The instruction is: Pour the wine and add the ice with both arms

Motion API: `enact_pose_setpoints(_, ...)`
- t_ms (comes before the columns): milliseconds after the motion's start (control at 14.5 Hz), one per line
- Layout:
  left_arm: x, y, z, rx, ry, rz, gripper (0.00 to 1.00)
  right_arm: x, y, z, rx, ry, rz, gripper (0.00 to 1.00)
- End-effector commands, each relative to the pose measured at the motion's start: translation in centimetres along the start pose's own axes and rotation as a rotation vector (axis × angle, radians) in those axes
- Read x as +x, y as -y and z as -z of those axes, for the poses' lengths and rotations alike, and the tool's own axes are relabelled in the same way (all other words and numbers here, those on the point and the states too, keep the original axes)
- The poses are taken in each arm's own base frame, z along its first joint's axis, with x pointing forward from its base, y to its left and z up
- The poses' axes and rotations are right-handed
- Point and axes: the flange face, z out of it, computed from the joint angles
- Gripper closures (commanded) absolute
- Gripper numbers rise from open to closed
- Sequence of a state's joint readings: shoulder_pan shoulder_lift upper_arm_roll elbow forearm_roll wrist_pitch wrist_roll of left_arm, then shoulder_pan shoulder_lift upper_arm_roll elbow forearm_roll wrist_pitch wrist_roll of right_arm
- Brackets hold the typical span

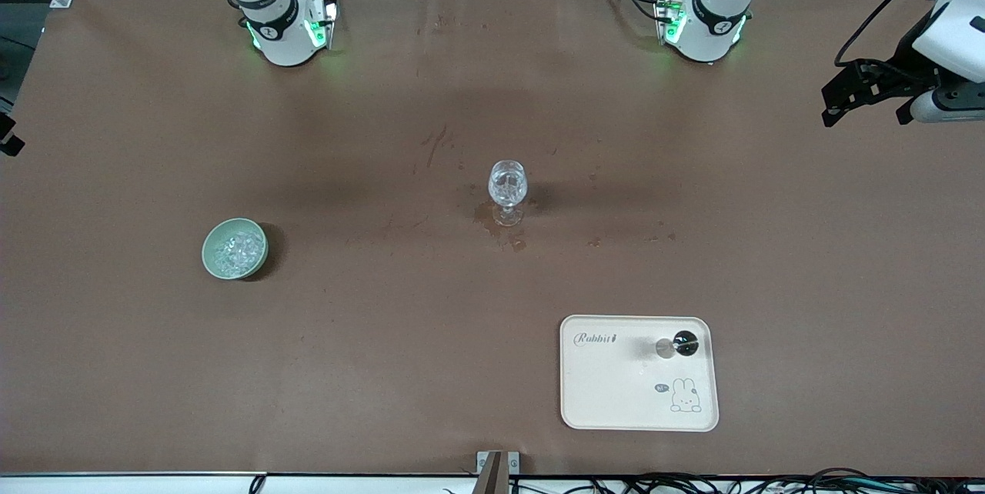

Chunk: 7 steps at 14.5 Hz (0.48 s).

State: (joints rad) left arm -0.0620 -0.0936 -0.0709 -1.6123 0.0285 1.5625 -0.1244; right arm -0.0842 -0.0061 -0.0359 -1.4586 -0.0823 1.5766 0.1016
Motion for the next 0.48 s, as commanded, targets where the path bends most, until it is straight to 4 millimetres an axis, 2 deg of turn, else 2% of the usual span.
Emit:
enact_pose_setpoints(0,-0.29,0.16,0.18,0.023,0.018,-0.006,0.0,0.32,0.06,0.17,0.023,0.007,0.008,0.0)
enact_pose_setpoints(413,-0.28,0.08,0.08,0.024,0.022,-0.006,0.0,0.22,0.97,0.23,0.023,0.007,0.023,0.0)
